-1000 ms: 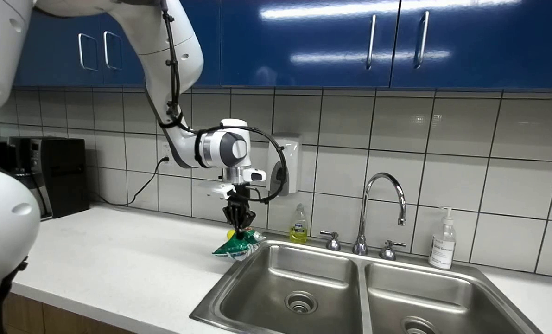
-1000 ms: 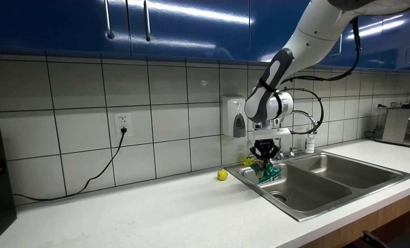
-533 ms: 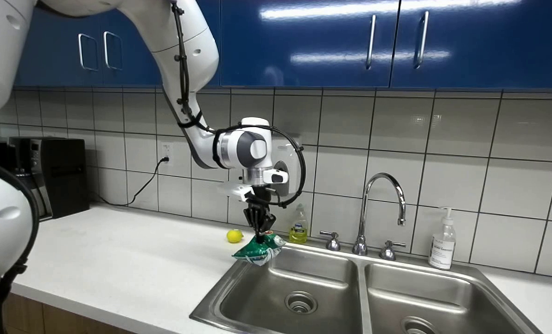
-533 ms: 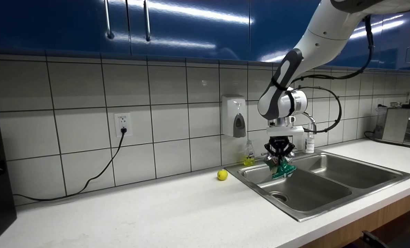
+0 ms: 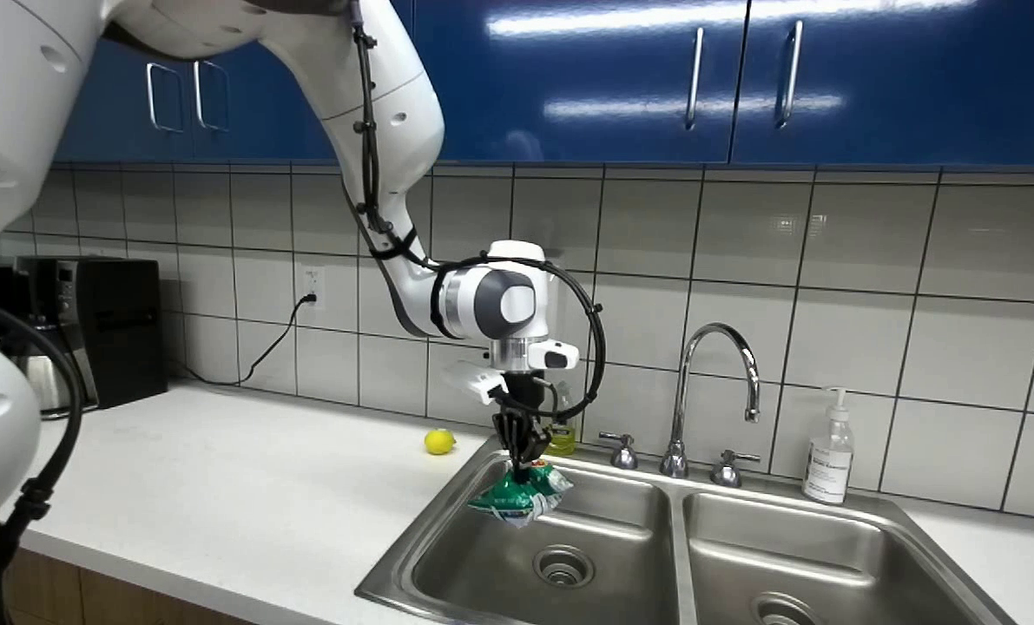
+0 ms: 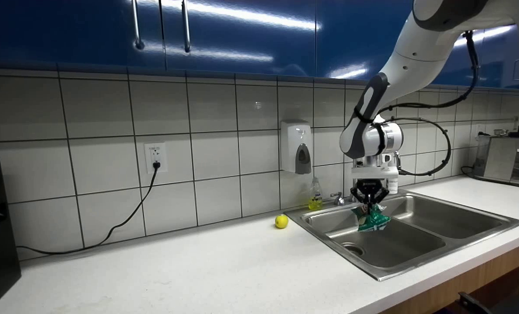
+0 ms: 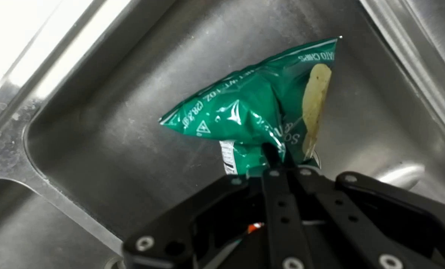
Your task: Put the chip packet inside the sink
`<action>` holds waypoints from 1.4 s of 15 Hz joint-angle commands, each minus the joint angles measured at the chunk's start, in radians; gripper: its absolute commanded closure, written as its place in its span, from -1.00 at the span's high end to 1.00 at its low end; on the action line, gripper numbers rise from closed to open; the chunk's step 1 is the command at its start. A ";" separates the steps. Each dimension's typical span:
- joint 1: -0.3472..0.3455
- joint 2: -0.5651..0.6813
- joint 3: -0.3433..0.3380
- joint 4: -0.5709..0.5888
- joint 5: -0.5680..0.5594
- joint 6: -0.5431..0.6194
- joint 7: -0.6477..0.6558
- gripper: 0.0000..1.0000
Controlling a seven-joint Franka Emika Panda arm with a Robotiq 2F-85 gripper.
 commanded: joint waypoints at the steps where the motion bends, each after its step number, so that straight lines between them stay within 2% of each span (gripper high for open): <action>1: -0.025 0.100 0.004 0.060 0.035 0.038 -0.007 -0.99; 12: -0.043 0.352 0.011 0.183 0.105 0.125 -0.021 -0.99; 21: -0.045 0.438 0.007 0.233 0.121 0.125 -0.026 -0.99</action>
